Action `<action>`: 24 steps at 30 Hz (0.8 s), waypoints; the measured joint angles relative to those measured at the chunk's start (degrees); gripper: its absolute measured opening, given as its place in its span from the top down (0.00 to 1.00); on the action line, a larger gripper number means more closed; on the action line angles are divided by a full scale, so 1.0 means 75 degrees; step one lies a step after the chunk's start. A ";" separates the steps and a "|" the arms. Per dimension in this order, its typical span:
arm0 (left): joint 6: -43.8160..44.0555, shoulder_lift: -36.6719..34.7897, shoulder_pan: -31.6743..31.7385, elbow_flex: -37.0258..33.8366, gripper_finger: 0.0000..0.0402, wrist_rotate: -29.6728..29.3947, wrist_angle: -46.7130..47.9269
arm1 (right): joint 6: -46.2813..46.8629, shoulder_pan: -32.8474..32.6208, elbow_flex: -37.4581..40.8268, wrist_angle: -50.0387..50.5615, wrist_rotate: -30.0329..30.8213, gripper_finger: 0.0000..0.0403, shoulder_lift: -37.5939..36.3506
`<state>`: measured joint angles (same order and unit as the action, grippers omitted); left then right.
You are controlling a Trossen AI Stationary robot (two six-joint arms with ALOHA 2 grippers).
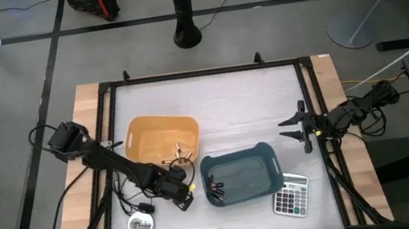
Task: Sort batteries
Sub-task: Put the black battery into the blue bin
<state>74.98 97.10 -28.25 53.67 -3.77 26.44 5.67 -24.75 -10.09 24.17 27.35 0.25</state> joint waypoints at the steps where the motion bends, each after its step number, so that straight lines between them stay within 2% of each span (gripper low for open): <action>1: -0.0031 0.0000 0.0046 0.0000 0.65 -0.0003 0.0003 | -0.0001 0.0001 0.0000 -0.0001 0.0001 0.64 -0.0002; 20: -0.0131 0.0201 0.0396 0.0029 0.65 0.0044 0.0559 | 0.0001 0.0002 0.0000 -0.0001 0.0003 0.64 -0.0002; 24: -0.0458 0.0195 0.0396 0.0023 0.65 0.0032 0.0711 | -0.0001 0.0002 0.0000 0.0002 0.0000 0.64 -0.0002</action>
<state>71.54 98.56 -25.28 53.84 -3.53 31.77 5.66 -24.74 -10.09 24.18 27.35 0.23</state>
